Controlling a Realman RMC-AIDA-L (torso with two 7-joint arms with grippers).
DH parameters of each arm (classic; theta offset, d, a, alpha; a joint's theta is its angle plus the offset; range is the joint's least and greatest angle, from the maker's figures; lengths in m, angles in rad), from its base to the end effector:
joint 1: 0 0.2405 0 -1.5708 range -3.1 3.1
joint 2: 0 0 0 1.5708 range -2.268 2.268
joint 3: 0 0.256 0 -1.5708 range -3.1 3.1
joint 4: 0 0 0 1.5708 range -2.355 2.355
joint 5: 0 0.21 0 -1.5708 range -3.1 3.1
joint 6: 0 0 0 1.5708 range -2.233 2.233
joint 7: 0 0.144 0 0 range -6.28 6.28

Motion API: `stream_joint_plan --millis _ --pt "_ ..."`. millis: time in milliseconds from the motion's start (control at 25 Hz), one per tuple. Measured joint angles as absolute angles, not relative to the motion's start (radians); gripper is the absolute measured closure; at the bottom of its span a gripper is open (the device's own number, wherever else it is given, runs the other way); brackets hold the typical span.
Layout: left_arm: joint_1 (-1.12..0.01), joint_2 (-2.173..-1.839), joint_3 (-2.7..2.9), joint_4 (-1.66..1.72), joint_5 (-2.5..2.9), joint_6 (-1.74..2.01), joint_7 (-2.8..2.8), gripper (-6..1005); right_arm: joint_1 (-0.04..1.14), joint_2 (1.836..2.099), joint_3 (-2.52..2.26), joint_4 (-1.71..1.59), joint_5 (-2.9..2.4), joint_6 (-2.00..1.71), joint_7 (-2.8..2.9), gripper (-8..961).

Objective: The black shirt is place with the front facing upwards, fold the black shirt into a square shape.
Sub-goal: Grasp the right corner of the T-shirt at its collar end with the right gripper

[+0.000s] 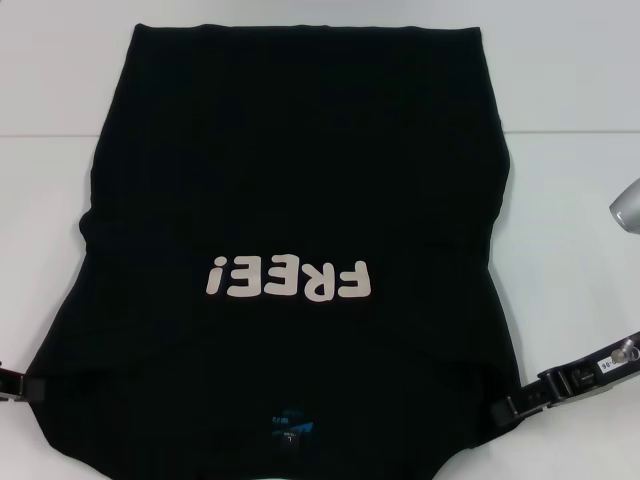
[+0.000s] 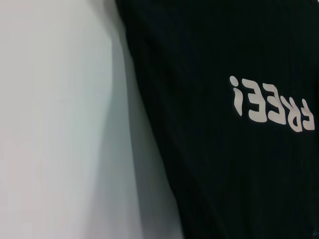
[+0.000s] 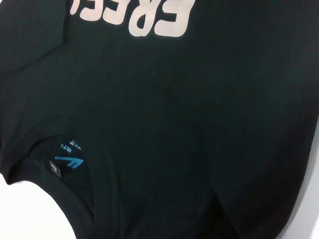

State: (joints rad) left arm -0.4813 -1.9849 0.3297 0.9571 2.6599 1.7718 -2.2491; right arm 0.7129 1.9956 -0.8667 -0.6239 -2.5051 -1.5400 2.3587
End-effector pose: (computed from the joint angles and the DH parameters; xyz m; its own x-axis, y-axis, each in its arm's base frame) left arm -0.3535 0.2822 0.1010 0.1711 0.9453 0.2779 0.9794 -0.1325 -0.1523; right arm 0.2772 0.3444 -0.0055 0.3739 -0.9253 0.0635 -0.9174 -0.3790 -0.1214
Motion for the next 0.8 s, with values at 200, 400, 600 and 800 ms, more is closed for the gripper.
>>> stream_joint_plan --millis 200,400,600,800 --pt "-0.483 -1.985 0.330 0.956 2.660 1.772 -2.249 966 0.712 1.997 -0.867 -0.623 -2.505 -1.540 2.357 396" --pt "-0.483 -1.985 0.330 0.957 2.660 1.772 -2.249 966 0.714 1.998 -0.867 -0.623 -2.505 -1.540 2.356 396" --pt "-0.484 -1.985 0.330 0.957 2.660 1.773 -2.249 965 0.715 1.999 -0.867 -0.623 -2.505 -1.545 2.354 396" --pt "-0.485 -1.985 0.330 0.957 2.660 1.773 -2.249 965 0.715 2.000 -0.867 -0.623 -2.505 -1.546 2.353 395"
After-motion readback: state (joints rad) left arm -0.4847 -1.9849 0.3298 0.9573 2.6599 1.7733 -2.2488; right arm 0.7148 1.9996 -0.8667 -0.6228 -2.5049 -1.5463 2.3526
